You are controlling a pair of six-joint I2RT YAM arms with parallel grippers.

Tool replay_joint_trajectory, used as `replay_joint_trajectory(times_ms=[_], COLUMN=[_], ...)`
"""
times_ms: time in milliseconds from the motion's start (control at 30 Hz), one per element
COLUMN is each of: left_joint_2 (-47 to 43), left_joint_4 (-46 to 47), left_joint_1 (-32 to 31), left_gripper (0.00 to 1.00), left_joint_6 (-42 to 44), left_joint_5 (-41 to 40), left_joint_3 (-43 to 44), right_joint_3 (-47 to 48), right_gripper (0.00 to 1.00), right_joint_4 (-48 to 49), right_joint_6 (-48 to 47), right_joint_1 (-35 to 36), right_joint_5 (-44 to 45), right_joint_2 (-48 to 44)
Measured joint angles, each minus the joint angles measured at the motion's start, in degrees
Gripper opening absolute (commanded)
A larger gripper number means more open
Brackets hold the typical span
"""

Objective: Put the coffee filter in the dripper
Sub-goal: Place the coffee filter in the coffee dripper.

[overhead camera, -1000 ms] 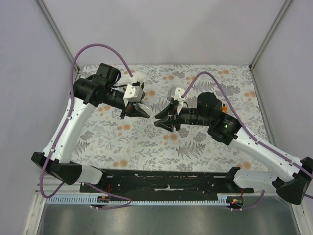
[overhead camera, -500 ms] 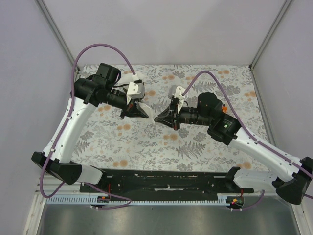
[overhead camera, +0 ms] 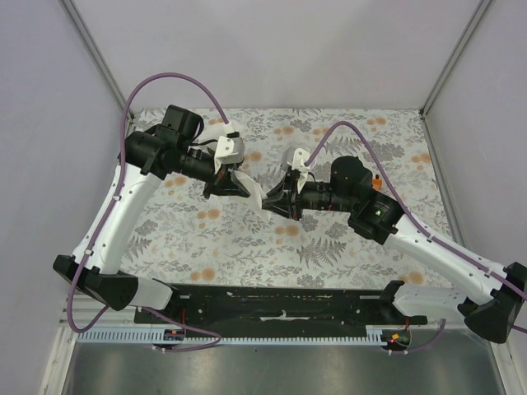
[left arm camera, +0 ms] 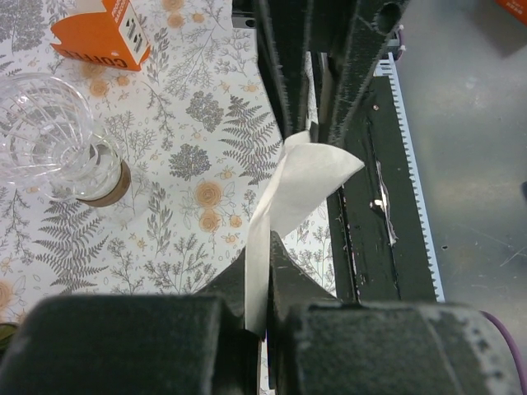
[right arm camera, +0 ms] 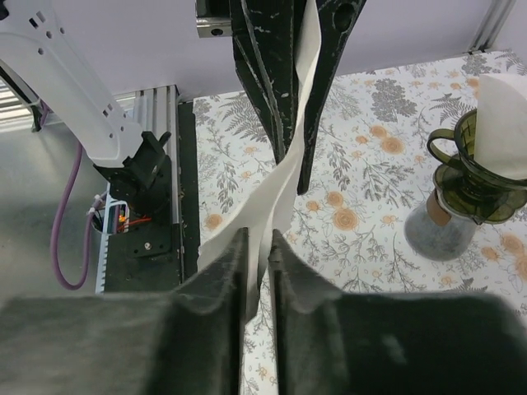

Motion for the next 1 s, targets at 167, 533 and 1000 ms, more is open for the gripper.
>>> replay_joint_trajectory(times_ms=[167, 533, 1000], left_joint_2=[0.0, 0.0, 3.0], left_joint_4=[0.7, 10.5, 23.5], left_joint_1=[0.0, 0.1, -1.3], left_gripper=[0.04, 0.85, 0.74], left_joint_6=[-1.7, -15.4, -37.4], left_joint_5=[-1.1, -11.8, -31.7], left_joint_3=[0.0, 0.1, 8.6], right_joint_3=[-0.4, -1.0, 3.6], right_gripper=[0.0, 0.0, 0.0], right_joint_4=[0.7, 0.2, -3.3], right_joint_6=[0.5, 6.6, 17.7], right_joint_1=[0.2, -4.3, -7.2], right_joint_5=[0.7, 8.2, 26.9], right_joint_2=[0.1, -0.2, 2.3])
